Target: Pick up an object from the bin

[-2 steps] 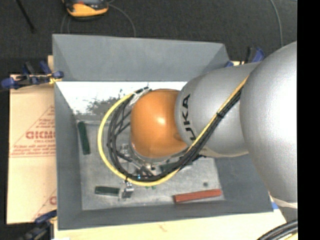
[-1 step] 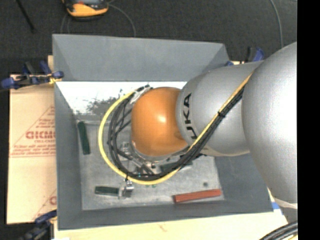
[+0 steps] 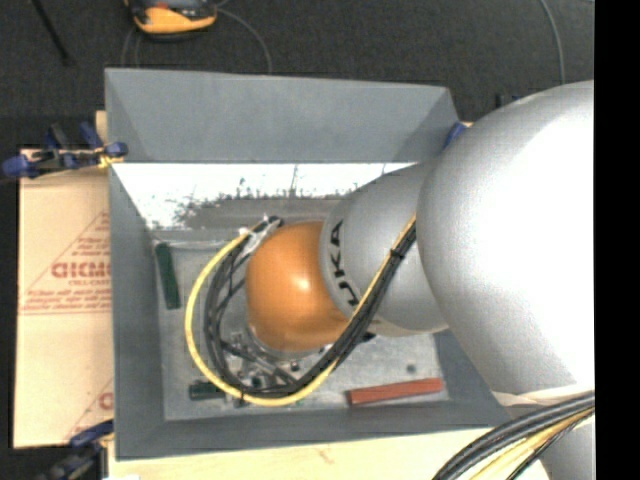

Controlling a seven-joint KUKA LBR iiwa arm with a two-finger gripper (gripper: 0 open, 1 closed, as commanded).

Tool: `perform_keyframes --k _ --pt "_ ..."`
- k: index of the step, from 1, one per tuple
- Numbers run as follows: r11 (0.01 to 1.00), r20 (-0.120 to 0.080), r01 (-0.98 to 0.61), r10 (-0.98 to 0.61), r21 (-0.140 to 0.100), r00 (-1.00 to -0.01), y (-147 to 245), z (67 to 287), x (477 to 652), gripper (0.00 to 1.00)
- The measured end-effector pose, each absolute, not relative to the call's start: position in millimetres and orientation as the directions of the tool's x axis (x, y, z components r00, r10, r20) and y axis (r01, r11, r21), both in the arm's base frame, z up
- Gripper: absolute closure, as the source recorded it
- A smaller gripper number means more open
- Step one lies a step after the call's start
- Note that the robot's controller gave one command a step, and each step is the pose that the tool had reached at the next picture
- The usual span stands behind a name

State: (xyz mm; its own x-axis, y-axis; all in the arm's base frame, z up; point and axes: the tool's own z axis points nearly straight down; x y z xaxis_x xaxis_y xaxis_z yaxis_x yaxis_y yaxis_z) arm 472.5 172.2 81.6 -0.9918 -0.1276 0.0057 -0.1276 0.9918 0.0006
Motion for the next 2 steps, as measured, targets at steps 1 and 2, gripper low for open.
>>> perform_keyframes --k 1,2 --pt "0.992 0.006 -0.126 -0.126 0.001 -0.992 172 82 472.6 1.0" --pt "0.987 -0.009 -0.163 -0.163 0.0 -0.987 157 284 475.8 1.0"
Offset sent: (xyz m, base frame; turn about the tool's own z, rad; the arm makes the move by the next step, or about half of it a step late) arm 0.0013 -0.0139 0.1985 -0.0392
